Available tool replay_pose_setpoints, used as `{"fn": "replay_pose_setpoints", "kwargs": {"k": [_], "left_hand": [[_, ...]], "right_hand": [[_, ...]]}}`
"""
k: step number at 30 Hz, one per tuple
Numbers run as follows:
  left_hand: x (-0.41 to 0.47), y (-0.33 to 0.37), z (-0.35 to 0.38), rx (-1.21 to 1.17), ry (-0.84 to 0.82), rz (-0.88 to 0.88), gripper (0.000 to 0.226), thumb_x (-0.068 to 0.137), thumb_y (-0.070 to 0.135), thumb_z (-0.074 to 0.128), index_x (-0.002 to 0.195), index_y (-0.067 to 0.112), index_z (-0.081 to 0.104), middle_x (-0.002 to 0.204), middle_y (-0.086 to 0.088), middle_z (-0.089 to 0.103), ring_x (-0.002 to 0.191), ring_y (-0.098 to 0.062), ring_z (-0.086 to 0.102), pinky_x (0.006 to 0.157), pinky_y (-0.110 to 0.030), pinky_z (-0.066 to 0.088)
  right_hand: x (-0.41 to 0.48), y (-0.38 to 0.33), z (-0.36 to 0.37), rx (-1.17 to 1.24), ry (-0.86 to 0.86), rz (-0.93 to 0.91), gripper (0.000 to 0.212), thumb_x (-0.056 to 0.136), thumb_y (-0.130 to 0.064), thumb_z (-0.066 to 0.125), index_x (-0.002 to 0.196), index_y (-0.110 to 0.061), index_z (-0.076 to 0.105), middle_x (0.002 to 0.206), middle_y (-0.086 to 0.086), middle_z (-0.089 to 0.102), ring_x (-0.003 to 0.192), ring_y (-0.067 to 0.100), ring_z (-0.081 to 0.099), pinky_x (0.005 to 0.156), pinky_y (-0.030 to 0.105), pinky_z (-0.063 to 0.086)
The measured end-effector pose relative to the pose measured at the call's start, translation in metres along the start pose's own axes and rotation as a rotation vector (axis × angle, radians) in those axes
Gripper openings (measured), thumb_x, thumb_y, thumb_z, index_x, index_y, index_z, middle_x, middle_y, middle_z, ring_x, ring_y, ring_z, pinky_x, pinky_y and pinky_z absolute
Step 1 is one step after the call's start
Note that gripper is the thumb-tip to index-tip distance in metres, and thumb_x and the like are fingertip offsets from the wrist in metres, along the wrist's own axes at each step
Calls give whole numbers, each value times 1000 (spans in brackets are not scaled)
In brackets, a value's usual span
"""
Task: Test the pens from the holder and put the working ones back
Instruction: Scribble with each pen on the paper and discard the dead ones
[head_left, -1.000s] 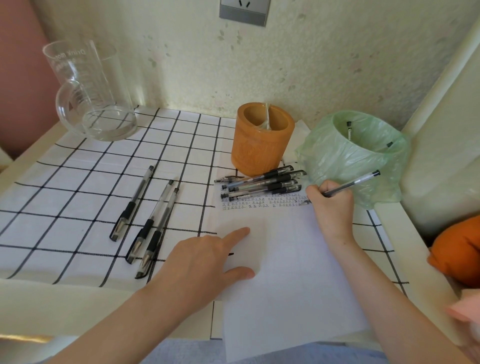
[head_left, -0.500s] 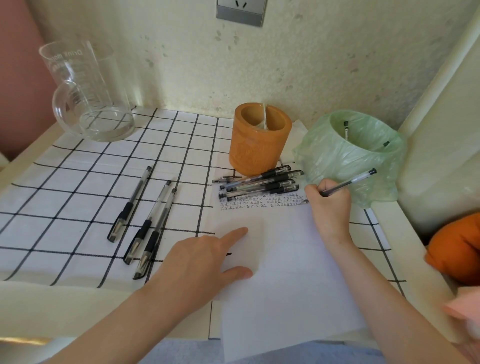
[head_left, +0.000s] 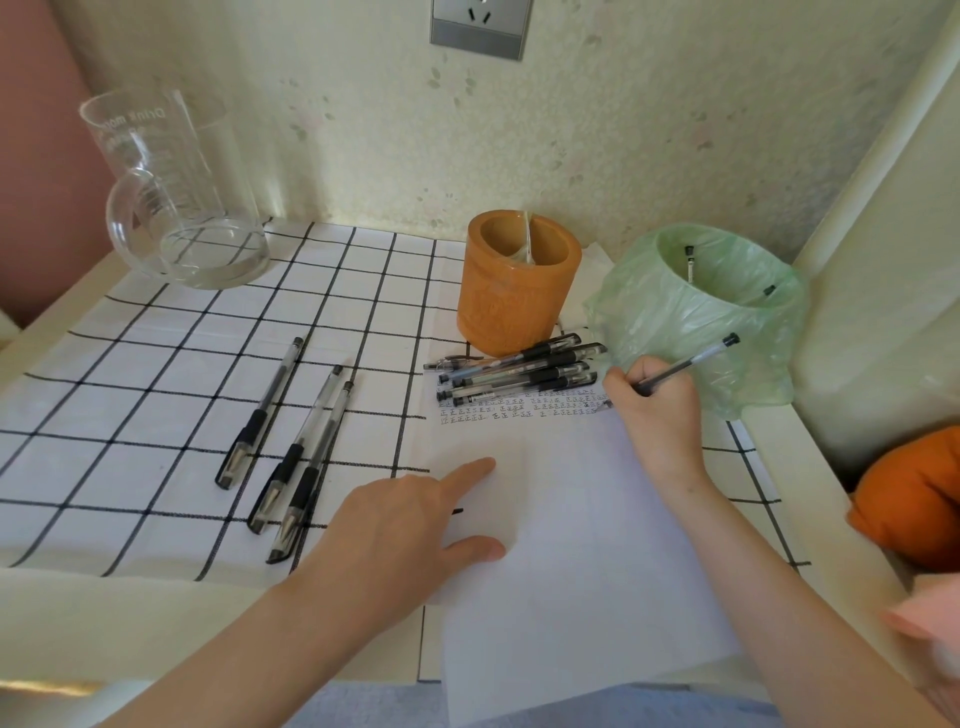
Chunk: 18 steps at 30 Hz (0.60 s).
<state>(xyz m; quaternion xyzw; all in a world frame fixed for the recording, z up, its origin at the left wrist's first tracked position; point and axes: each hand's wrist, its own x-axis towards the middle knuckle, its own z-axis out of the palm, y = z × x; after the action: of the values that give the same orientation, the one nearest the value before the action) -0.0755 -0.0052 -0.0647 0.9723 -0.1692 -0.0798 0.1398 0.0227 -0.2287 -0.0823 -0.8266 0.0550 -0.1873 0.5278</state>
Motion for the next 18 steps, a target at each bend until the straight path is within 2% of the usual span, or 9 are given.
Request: {"fn": "replay_pose_setpoints", "kwargs": {"k": [3, 5, 6, 8, 10, 12, 14, 16, 18], "left_hand": [[-1, 0, -1, -10, -8, -11, 69, 82, 68, 37, 142, 48, 10, 71, 12, 41, 76, -8, 50, 68, -21, 40], [-1, -1, -1, -32, 33, -19, 70, 83, 68, 34, 143, 43, 8, 70, 11, 44, 69, -6, 50, 65, -21, 42], [-1, 1, -3, -88, 73, -19, 68, 85, 65, 33, 143, 40, 7, 68, 9, 45, 63, -5, 48, 63, -21, 43], [0, 3, -7, -332, 162, -20, 57, 91, 48, 32, 143, 32, 12, 66, 6, 48, 56, -9, 47, 59, -25, 44], [1, 2, -11, -577, 199, -25, 49, 96, 25, 31, 143, 26, 15, 71, 5, 48, 58, -13, 46, 62, -29, 42], [4, -1, -13, -670, 198, -22, 55, 97, 12, 31, 145, 30, 8, 82, 7, 50, 71, -12, 50, 72, -22, 41], [5, -3, -11, -734, 212, -27, 64, 97, 6, 34, 146, 30, 1, 87, 11, 53, 82, -8, 53, 73, -12, 39], [5, -2, -12, -799, 222, -26, 69, 95, 5, 41, 146, 30, 1, 87, 12, 59, 86, -1, 54, 73, -3, 38], [4, -1, -14, -808, 247, -18, 74, 93, 9, 49, 146, 31, 2, 88, 15, 63, 86, 0, 55, 75, -2, 37]], "right_hand": [[-7, -21, -1, 116, 54, -53, 36, 87, -4, 58, 59, 0, 35, 52, 12, 30, 51, 11, 28, 49, 22, 27], [-13, -37, -1, 242, 0, -37, 38, 89, -8, 60, 59, 2, 38, 50, 17, 33, 48, 18, 30, 47, 25, 27], [-16, -43, -1, 306, -54, -6, 38, 89, -11, 61, 58, -1, 41, 45, 13, 35, 44, 17, 31, 45, 23, 27], [-22, -51, 0, 415, -178, 93, 34, 86, -22, 65, 59, -8, 49, 40, -1, 38, 38, 13, 33, 40, 20, 27], [-26, -56, 2, 520, -306, 194, 28, 80, -33, 65, 65, -10, 59, 44, -2, 43, 41, 12, 38, 40, 19, 28], [-29, -60, 3, 633, -435, 278, 26, 79, -32, 61, 73, -8, 65, 50, 1, 48, 45, 14, 43, 41, 20, 30], [-32, -63, 2, 675, -537, 315, 20, 79, -26, 59, 76, -6, 64, 51, 3, 50, 45, 14, 45, 40, 20, 29], [-36, -65, 2, 656, -618, 297, 11, 80, -17, 65, 76, -9, 59, 52, 4, 53, 44, 15, 47, 38, 19, 30], [-40, -66, 3, 622, -672, 268, 17, 81, -15, 68, 71, -12, 55, 53, 5, 55, 44, 16, 49, 37, 18, 29]]}}
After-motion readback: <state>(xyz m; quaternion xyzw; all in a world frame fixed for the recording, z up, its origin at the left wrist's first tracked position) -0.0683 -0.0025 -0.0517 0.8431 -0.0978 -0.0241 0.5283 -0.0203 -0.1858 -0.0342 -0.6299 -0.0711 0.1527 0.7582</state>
